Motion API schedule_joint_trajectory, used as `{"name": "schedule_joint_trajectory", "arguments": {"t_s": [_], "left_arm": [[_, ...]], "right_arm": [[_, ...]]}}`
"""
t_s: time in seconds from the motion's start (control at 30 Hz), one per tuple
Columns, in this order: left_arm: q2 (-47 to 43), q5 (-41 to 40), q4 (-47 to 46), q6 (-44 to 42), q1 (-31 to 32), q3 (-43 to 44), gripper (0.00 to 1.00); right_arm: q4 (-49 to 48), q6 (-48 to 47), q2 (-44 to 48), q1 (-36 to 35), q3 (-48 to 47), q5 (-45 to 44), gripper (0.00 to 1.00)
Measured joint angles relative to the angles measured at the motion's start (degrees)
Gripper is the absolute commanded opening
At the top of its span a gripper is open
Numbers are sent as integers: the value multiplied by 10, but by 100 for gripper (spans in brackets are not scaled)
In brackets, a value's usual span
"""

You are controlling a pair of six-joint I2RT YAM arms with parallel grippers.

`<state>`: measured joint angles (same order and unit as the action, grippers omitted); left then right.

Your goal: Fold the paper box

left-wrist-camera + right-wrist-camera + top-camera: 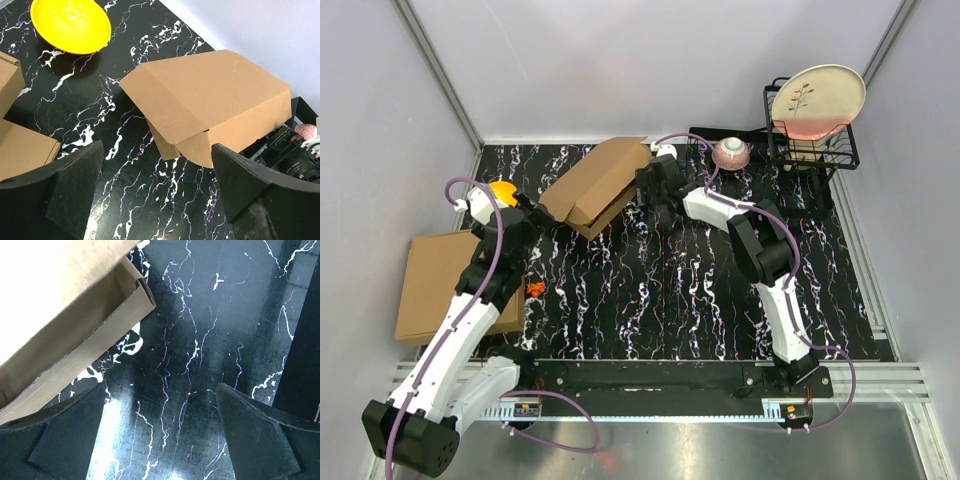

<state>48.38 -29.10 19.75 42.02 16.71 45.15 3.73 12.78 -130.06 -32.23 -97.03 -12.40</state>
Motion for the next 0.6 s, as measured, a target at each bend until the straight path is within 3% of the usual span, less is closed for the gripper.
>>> {"name": "schedule_joint_trajectory", "arguments": {"t_s": [0.27,0.4,0.6], "left_arm": [[0,28,-3,4,0,-29,89],[-2,50,-6,-2,0,-48,95],[-38,75,-42,-25,1,-79,95]], "right_arm": [[-62,31,53,2,92,41,100],[-82,55,87,1,93,88,100],[-143,138,145,4,93,174,100]]}}
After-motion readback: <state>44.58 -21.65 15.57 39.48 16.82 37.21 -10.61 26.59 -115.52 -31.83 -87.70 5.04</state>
